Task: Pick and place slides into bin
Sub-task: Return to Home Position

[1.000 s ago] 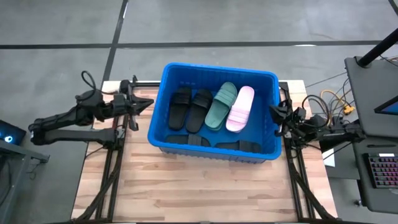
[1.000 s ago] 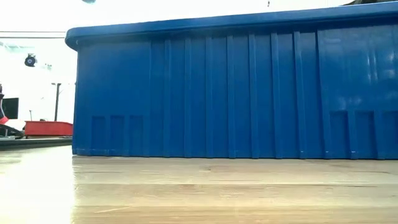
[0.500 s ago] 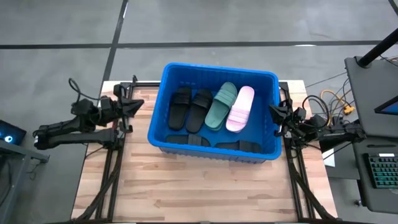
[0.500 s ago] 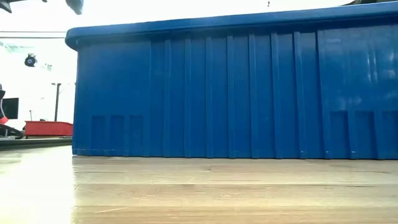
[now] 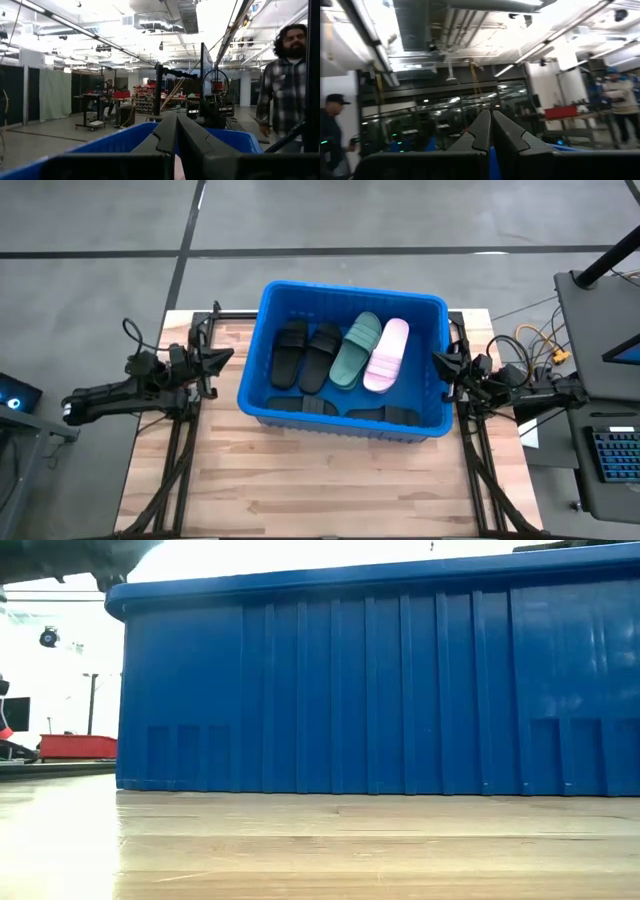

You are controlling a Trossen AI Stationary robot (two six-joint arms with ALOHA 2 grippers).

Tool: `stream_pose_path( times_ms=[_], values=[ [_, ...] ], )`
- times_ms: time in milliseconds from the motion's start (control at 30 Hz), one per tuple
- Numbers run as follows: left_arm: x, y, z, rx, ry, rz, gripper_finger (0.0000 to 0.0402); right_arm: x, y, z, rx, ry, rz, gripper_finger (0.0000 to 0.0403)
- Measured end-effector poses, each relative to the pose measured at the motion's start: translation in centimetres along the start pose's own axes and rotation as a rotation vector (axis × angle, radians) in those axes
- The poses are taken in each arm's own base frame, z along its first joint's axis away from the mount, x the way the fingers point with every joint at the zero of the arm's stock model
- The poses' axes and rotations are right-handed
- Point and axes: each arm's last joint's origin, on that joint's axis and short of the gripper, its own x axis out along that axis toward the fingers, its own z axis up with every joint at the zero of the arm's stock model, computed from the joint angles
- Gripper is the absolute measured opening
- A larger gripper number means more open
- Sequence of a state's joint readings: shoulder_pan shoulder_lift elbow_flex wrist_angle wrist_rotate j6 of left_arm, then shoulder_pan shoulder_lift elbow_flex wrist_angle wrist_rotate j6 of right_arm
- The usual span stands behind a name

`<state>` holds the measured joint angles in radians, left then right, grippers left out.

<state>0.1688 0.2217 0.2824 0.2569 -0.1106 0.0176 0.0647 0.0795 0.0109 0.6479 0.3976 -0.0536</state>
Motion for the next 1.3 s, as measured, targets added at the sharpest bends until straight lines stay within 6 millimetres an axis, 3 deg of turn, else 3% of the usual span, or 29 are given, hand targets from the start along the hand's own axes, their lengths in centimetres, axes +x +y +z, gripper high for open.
stream_pose_path(
  times_ms=[300, 467, 1300],
  values=[
    [-1.5, 0.0, -3.7, -0.030, 0.007, -0.025, 0.0000, 0.0, 0.3, -0.3, 0.026, 0.030, 0.112, 0.0008],
    [-2.1, 0.0, -6.0, -0.090, 0.017, -0.049, 0.0000, -0.1, 0.5, -1.3, 0.058, 0.133, 0.170, 0.0008],
    [-1.6, -0.4, -8.3, -0.078, 0.177, -0.129, 0.0000, -0.4, 0.6, -2.7, 0.014, 0.300, 0.207, 0.0008]
  ],
)
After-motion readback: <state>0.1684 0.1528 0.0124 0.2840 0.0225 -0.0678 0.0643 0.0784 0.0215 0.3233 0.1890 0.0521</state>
